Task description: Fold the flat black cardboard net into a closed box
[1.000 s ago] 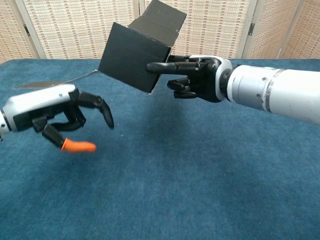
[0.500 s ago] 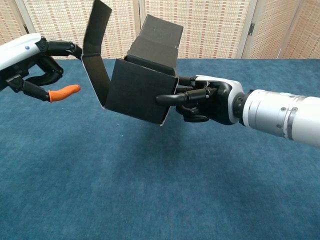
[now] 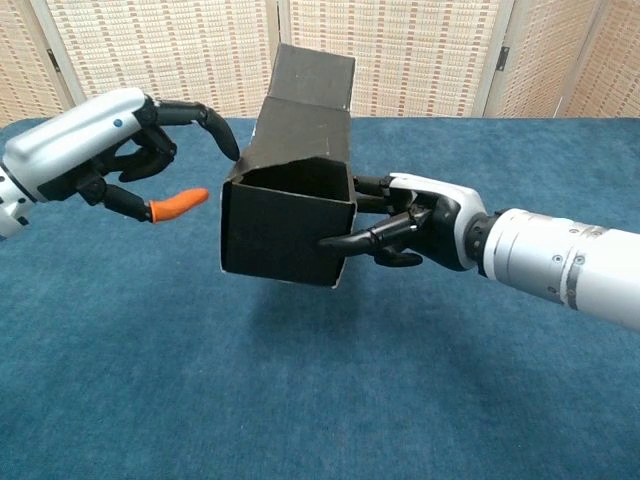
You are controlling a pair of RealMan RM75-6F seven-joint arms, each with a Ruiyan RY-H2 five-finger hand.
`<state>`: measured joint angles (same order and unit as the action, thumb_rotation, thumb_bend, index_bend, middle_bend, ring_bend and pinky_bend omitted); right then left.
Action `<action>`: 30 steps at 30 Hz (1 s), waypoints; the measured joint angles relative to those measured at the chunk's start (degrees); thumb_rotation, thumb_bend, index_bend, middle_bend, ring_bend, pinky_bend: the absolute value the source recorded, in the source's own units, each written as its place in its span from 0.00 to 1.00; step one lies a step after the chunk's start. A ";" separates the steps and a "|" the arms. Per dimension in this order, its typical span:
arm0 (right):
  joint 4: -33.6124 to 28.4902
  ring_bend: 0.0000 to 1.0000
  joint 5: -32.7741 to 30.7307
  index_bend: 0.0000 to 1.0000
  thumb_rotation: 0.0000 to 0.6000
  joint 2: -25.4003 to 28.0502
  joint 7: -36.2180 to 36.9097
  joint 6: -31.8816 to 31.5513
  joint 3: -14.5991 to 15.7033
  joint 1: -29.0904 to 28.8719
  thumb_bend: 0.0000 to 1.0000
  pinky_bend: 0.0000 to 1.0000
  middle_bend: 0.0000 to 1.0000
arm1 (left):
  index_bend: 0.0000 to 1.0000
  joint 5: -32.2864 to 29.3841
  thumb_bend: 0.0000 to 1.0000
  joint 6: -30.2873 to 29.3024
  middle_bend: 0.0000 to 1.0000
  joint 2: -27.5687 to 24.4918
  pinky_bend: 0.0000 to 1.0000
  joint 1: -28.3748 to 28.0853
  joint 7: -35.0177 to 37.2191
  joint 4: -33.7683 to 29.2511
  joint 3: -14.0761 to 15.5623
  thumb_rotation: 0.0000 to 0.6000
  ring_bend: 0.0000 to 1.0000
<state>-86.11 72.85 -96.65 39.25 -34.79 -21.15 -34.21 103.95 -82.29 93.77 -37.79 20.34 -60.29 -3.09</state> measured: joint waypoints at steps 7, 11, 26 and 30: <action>5.40 0.84 0.57 0.35 1.00 -2.11 -1.16 -0.87 2.26 -1.82 0.35 1.00 0.51 | 0.41 1.85 0.42 -1.25 0.42 5.36 0.98 -1.45 0.58 10.42 1.67 1.00 0.90; 8.96 0.84 1.27 0.35 1.00 -3.91 -1.27 -1.13 3.61 -2.85 0.35 1.00 0.51 | 0.41 2.81 0.42 -1.98 0.42 9.08 0.98 -2.17 1.43 17.97 3.02 1.00 0.90; 19.08 0.84 7.39 0.35 1.00 -9.17 1.90 -5.26 8.86 -4.55 0.35 1.00 0.50 | 0.41 4.50 0.42 -4.21 0.42 18.90 0.98 -3.36 4.53 37.10 8.50 1.00 0.90; 21.23 0.83 9.05 0.35 1.00 -9.74 2.05 -6.84 10.54 -4.53 0.35 1.00 0.49 | 0.41 5.50 0.42 -4.67 0.42 19.20 0.98 -3.57 3.59 38.85 10.32 1.00 0.90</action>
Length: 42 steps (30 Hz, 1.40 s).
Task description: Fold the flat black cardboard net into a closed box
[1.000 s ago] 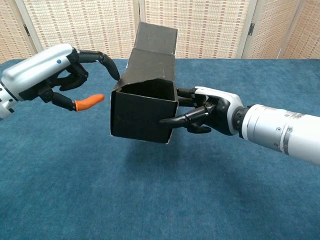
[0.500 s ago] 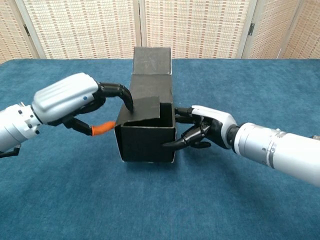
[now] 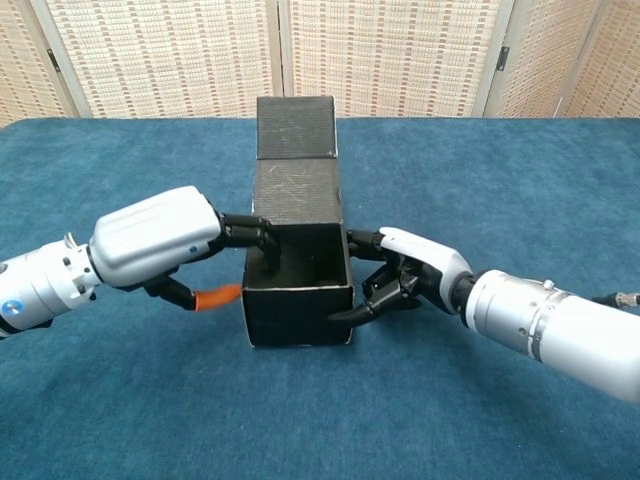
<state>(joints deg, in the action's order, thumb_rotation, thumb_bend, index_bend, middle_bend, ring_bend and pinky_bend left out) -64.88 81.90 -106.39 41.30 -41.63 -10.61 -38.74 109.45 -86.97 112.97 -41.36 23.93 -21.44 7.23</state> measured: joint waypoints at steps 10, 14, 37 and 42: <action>0.81 0.83 2.08 0.35 1.00 0.01 2.26 -2.82 2.76 -0.17 0.35 1.00 0.49 | 0.45 1.82 0.42 3.09 0.42 -1.29 0.98 -2.50 -6.39 0.49 3.79 1.00 0.88; -0.10 0.83 2.07 0.35 1.00 0.42 2.22 -3.25 3.21 -0.21 0.35 1.00 0.49 | 0.52 1.34 0.42 4.86 0.48 -2.34 0.98 -3.38 -7.51 -1.97 4.07 1.00 0.88; -2.38 0.83 -0.16 0.35 1.00 0.91 -0.39 -5.30 3.86 0.30 0.35 1.00 0.49 | 0.57 -1.15 0.42 7.25 0.59 -4.17 0.98 -3.70 -9.25 -7.18 4.61 1.00 0.88; -2.52 0.83 -0.61 0.35 1.00 0.82 -0.96 -6.23 3.43 0.53 0.35 1.00 0.49 | 0.41 -1.64 0.41 6.06 0.43 -5.39 0.98 -3.71 -10.05 -9.35 3.97 1.00 0.87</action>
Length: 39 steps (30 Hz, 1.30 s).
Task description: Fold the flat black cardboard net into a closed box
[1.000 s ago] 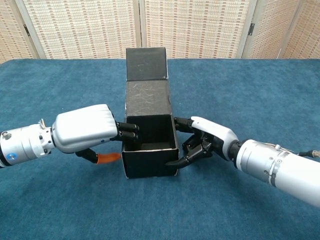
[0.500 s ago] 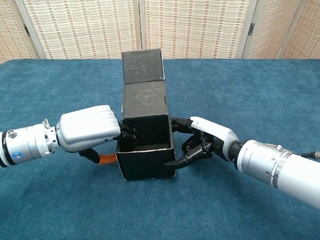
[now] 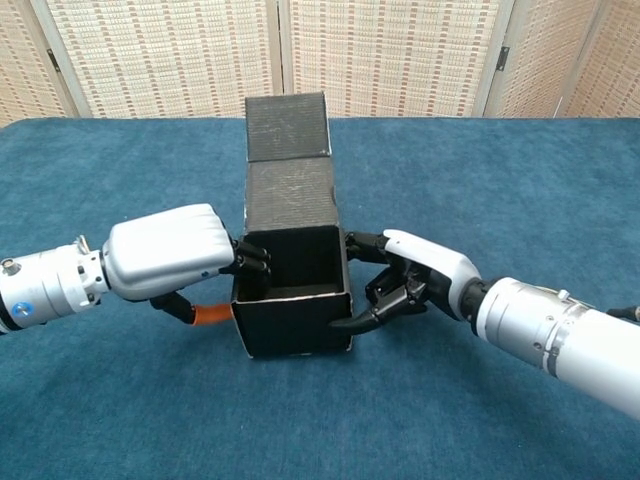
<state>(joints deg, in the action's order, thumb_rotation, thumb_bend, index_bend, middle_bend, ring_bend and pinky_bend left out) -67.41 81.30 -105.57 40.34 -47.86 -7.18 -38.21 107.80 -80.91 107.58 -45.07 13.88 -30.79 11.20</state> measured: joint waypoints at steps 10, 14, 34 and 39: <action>0.36 0.83 -2.06 0.35 1.00 -0.78 -1.65 -0.40 -2.35 -0.55 0.35 1.00 0.48 | 0.25 -1.38 0.40 -2.65 0.31 -4.53 0.98 0.18 -2.00 -7.95 -2.01 1.00 0.84; 1.58 0.83 -3.27 0.35 1.00 -1.34 -2.33 0.15 -3.72 -1.34 0.35 1.00 0.46 | 0.18 -2.14 0.40 -5.35 0.28 -6.87 0.98 1.06 -1.93 -11.10 -3.14 1.00 0.84; 3.39 0.66 -5.32 0.00 1.00 -3.94 -6.54 2.66 -4.32 -3.32 0.00 1.00 0.00 | 0.00 -12.03 0.35 1.17 0.13 -19.08 0.98 5.58 14.13 -33.18 -6.05 1.00 0.77; 0.77 0.64 -5.32 0.00 1.00 -3.02 -8.46 1.61 -3.36 -2.10 0.00 1.00 0.00 | 0.00 -14.55 0.32 6.14 0.06 -21.24 0.98 5.92 19.50 -37.27 -6.17 1.00 0.74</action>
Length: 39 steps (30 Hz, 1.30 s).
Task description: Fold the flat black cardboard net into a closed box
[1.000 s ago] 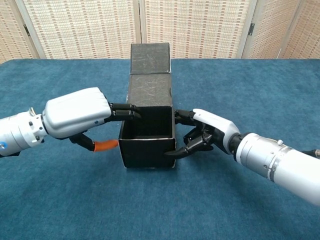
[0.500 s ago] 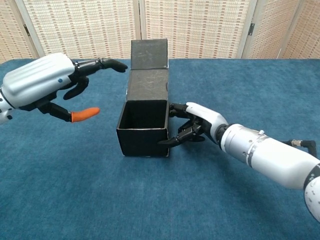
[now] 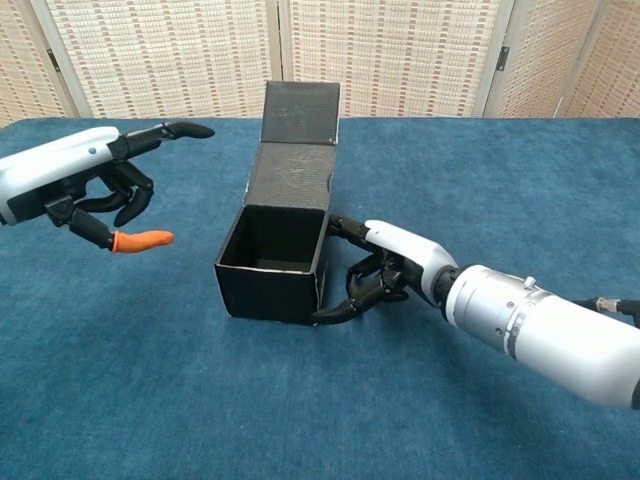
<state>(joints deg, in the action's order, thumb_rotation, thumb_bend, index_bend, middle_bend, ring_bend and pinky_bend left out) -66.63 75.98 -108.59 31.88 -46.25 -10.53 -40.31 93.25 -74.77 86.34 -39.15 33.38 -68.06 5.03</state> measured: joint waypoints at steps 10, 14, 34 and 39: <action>-6.79 0.63 -1.14 0.00 1.00 5.39 -3.04 -3.41 0.66 3.74 0.00 1.00 0.00 | 0.00 -3.53 0.25 10.87 0.00 -0.84 0.97 -1.37 11.65 -1.32 -0.58 1.00 0.67; -12.55 0.63 -0.28 0.00 1.00 10.33 -3.06 -6.96 0.70 5.98 0.00 1.00 0.00 | 0.00 -4.63 0.24 15.62 0.00 0.31 0.97 -2.49 18.48 0.92 -0.96 1.00 0.65; -27.21 0.64 0.91 0.00 1.00 23.85 -4.53 -18.17 -3.12 11.51 0.00 1.00 0.04 | 0.00 1.14 0.23 22.94 0.00 11.39 0.97 -8.88 44.08 18.79 0.65 1.00 0.63; -26.66 0.64 0.62 0.00 1.00 23.56 -3.99 -17.85 -2.89 11.55 0.00 1.00 0.04 | 0.00 2.15 0.23 22.19 0.00 12.09 0.97 -9.16 45.64 19.64 1.81 1.00 0.63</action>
<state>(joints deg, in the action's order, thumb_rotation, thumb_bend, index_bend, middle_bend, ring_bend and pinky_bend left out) -93.29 76.60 -85.03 27.89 -64.10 -13.42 -28.76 95.41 -52.58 98.43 -48.31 79.03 -48.42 6.84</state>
